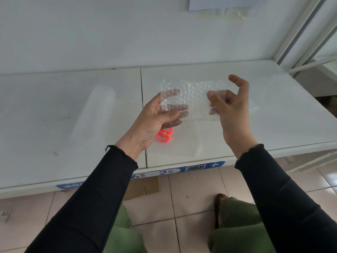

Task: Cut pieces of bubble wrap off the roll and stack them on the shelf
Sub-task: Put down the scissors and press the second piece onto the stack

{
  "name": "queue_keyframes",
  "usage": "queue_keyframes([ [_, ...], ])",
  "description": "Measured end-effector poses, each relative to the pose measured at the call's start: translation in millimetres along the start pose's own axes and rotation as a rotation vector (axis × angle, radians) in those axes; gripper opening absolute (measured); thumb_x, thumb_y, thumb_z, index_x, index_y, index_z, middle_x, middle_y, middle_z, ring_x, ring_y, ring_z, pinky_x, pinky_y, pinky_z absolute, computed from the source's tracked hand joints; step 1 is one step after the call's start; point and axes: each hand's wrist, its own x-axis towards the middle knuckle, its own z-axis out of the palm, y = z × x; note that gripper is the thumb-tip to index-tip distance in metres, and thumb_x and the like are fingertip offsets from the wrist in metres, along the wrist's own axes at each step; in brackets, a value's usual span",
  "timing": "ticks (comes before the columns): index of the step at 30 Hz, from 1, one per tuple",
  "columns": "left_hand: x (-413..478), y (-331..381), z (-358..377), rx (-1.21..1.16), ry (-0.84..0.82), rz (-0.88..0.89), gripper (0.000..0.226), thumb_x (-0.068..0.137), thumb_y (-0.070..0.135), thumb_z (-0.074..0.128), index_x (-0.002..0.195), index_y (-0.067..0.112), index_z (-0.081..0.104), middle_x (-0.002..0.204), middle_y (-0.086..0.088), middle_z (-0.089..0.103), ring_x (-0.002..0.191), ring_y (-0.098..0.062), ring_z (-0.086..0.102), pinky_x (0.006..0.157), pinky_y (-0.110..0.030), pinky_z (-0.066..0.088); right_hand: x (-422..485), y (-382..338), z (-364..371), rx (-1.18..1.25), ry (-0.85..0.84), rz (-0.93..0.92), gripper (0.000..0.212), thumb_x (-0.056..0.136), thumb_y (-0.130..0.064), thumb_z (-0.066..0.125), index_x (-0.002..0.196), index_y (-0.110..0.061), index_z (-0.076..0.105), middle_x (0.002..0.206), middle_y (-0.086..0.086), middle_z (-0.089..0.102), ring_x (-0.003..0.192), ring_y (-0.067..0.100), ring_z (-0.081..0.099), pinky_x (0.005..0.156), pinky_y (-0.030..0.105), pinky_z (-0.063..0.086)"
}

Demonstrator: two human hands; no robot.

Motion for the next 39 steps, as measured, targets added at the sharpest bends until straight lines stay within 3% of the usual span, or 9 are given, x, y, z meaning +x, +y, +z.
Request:
queue_keyframes([
  [5,3.3,-7.9,7.2,0.023,0.126,-0.013,0.051,0.091,-0.001,0.069,0.135,0.024,0.056,0.117,-0.006,0.077,0.109,-0.030,0.073,0.104,-0.073,0.036,-3.2,4.2,-7.6,0.056,-0.210,0.341,0.067,0.089,-0.019,0.074,0.144,-0.015,0.036,0.118,0.022,0.067,0.086,0.020,0.069,0.075,0.030,0.059],
  [8,7.4,-11.7,24.0,0.018,0.151,-0.016,0.055,0.094,-0.004,0.065,0.142,0.016,0.049,0.129,-0.014,0.070,0.097,-0.019,0.077,0.081,-0.037,0.063,-1.6,7.9,-14.3,-0.016,-0.138,0.291,0.055,0.091,-0.007,0.071,0.138,-0.011,0.043,0.098,0.020,0.066,0.078,0.019,0.066,0.074,0.028,0.060],
  [10,11.3,-16.8,38.1,0.066,0.192,0.004,0.068,0.094,-0.005,0.066,0.151,0.017,0.036,0.139,-0.017,0.061,0.090,-0.017,0.078,0.062,-0.017,0.058,2.9,10.3,-24.0,-0.042,-0.089,0.288,0.053,0.090,-0.005,0.071,0.135,-0.011,0.045,0.093,0.018,0.066,0.075,0.020,0.065,0.074,0.029,0.061],
  [15,46.4,-15.4,76.8,0.292,0.196,0.172,0.098,0.095,-0.003,0.061,0.156,0.052,0.010,0.132,-0.009,0.055,0.082,-0.033,0.074,0.083,-0.031,0.062,30.7,6.6,-69.4,-0.158,-0.004,0.165,0.059,0.090,-0.002,0.066,0.139,-0.021,0.040,0.093,0.013,0.066,0.066,0.017,0.064,0.073,0.029,0.061],
  [20,120.1,0.1,116.7,0.375,0.094,0.172,0.036,0.096,-0.001,0.058,0.128,0.013,0.066,0.119,-0.010,0.062,0.072,-0.019,0.073,0.087,-0.032,0.062,90.8,-5.9,-123.6,-0.325,-0.021,0.030,0.051,0.092,-0.007,0.067,0.135,-0.033,0.057,0.120,0.006,0.064,0.067,0.016,0.065,0.076,0.028,0.060],
  [25,169.9,-11.5,132.3,0.481,0.072,0.136,0.021,0.096,0.001,0.056,0.111,0.008,0.069,0.101,-0.006,0.059,0.072,-0.019,0.068,0.076,-0.026,0.062,133.3,10.1,-155.8,-0.540,-0.113,0.034,0.018,0.093,-0.005,0.063,0.106,-0.006,0.075,0.092,0.012,0.069,0.068,0.012,0.068,0.074,0.026,0.060],
  [29,185.7,-32.4,131.3,0.705,0.054,0.119,0.025,0.091,0.003,0.059,0.111,0.013,0.071,0.098,-0.003,0.068,0.082,-0.013,0.062,0.083,-0.027,0.054,148.2,34.6,-169.9,-0.670,-0.160,0.079,0.020,0.095,-0.005,0.057,0.107,-0.011,0.072,0.097,0.008,0.069,0.074,0.013,0.068,0.074,0.027,0.060],
  [34,188.3,-49.8,129.6,0.734,0.069,0.089,0.023,0.089,0.003,0.062,0.109,0.014,0.069,0.093,0.002,0.061,0.078,-0.008,0.057,0.066,-0.014,0.045,152.8,59.1,-174.6,-0.772,-0.251,0.135,0.022,0.095,-0.013,0.057,0.107,-0.020,0.074,0.089,-0.002,0.064,0.076,0.020,0.062,0.083,0.039,0.057],
  [39,188.0,-60.9,128.4,0.782,0.057,0.046,0.030,0.085,0.003,0.065,0.113,0.011,0.068,0.095,0.001,0.059,0.083,-0.014,0.058,0.071,-0.021,0.048,150.9,72.2,-175.6,-0.805,-0.267,0.154,0.023,0.092,-0.008,0.056,0.105,-0.015,0.074,0.081,-0.004,0.063,0.071,0.010,0.060,0.080,0.035,0.057],
])
